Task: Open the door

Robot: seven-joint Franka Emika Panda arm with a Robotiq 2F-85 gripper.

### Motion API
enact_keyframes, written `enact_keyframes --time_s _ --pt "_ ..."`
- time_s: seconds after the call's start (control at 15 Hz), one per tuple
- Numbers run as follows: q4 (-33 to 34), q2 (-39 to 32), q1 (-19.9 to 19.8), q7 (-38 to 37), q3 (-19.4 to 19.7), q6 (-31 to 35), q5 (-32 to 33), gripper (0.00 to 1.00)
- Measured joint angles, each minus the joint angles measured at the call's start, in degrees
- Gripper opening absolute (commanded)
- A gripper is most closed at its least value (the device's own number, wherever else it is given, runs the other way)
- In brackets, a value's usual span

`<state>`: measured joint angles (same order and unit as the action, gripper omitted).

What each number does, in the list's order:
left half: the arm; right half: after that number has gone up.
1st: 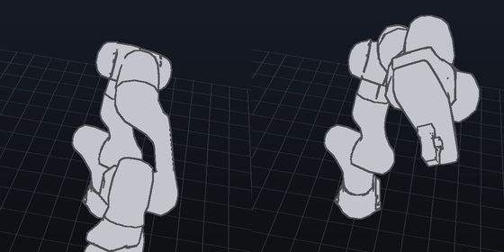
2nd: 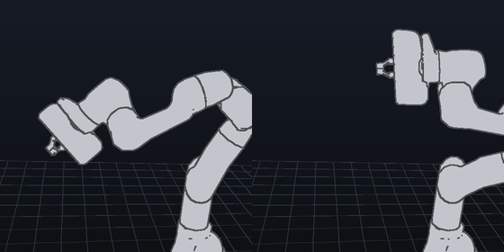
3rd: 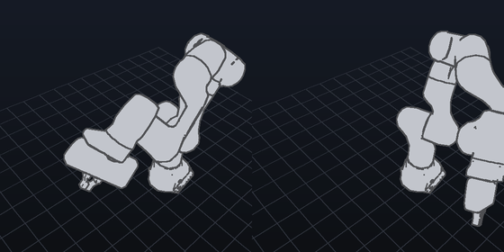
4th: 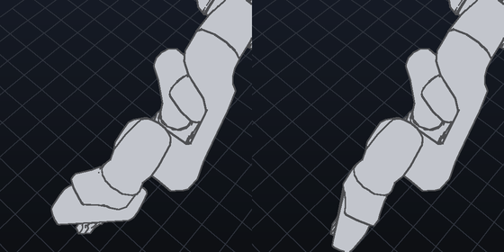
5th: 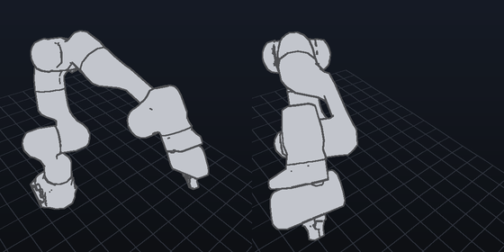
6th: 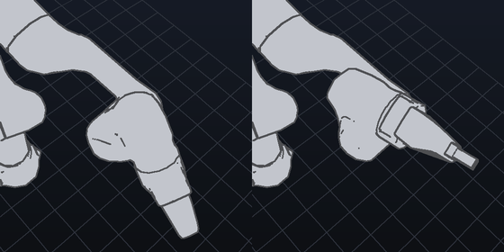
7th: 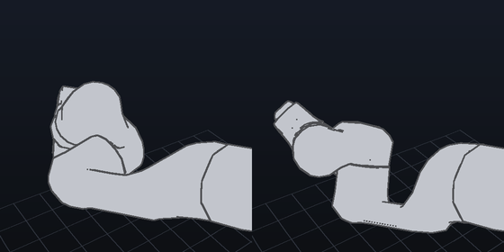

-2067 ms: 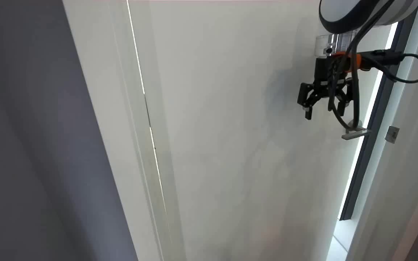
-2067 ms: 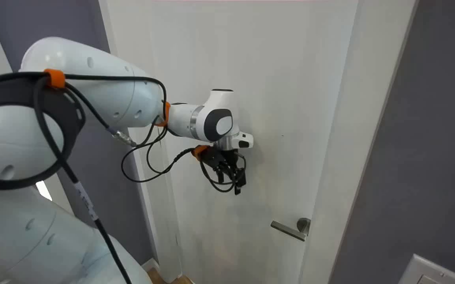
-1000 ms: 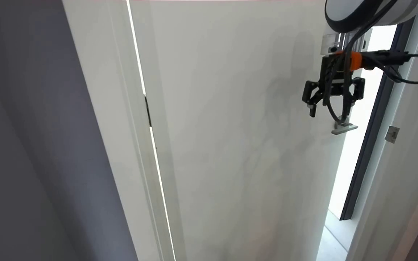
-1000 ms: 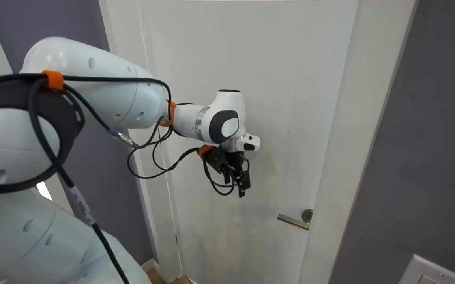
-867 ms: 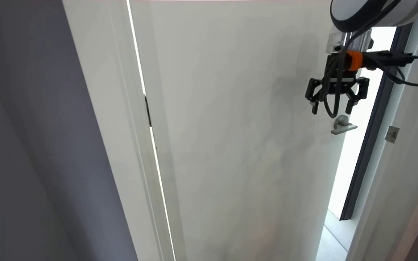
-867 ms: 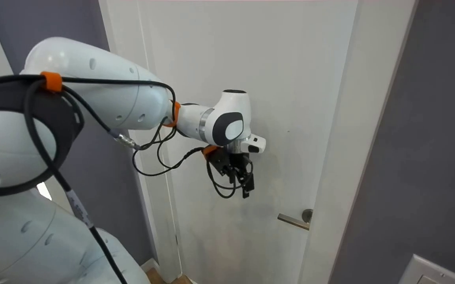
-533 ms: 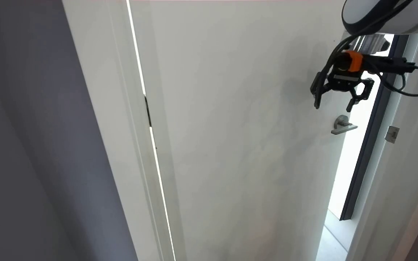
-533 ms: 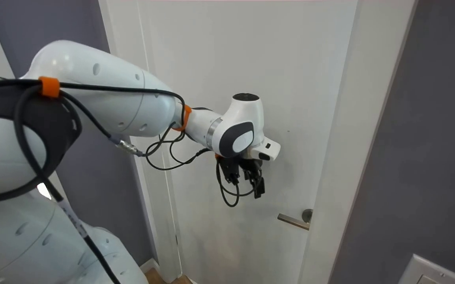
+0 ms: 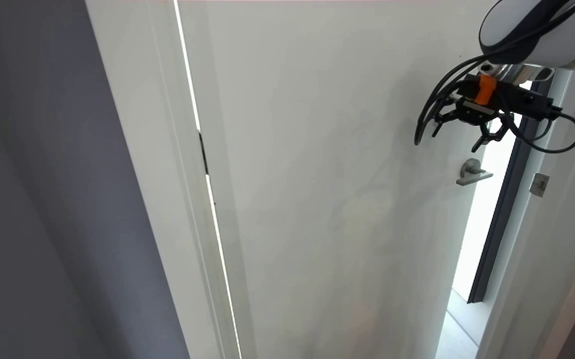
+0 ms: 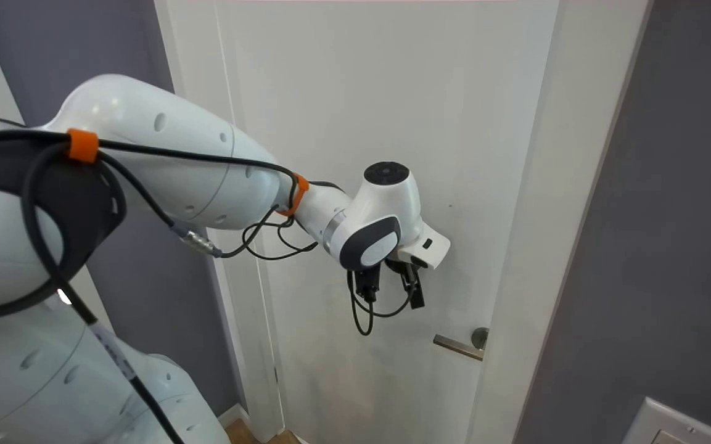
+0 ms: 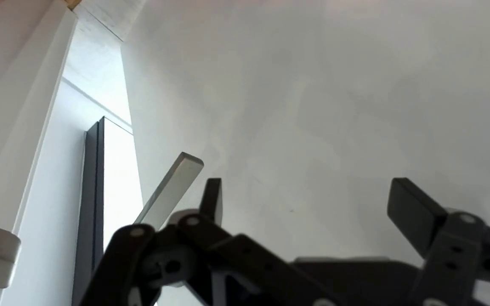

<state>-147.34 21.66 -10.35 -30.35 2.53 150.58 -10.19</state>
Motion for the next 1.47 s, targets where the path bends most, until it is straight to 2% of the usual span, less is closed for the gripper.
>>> enact_keyframes --time_s 0.4,0.93,1.47 --pt "-1.4 -0.7 0.4 0.0 0.0 8.1 -4.9 1.00" --pt "-0.8 -4.4 3.5 0.4 0.0 16.0 -11.3 1.00" --pt "5.3 -9.2 8.8 3.9 1.1 17.8 -14.8 1.00"
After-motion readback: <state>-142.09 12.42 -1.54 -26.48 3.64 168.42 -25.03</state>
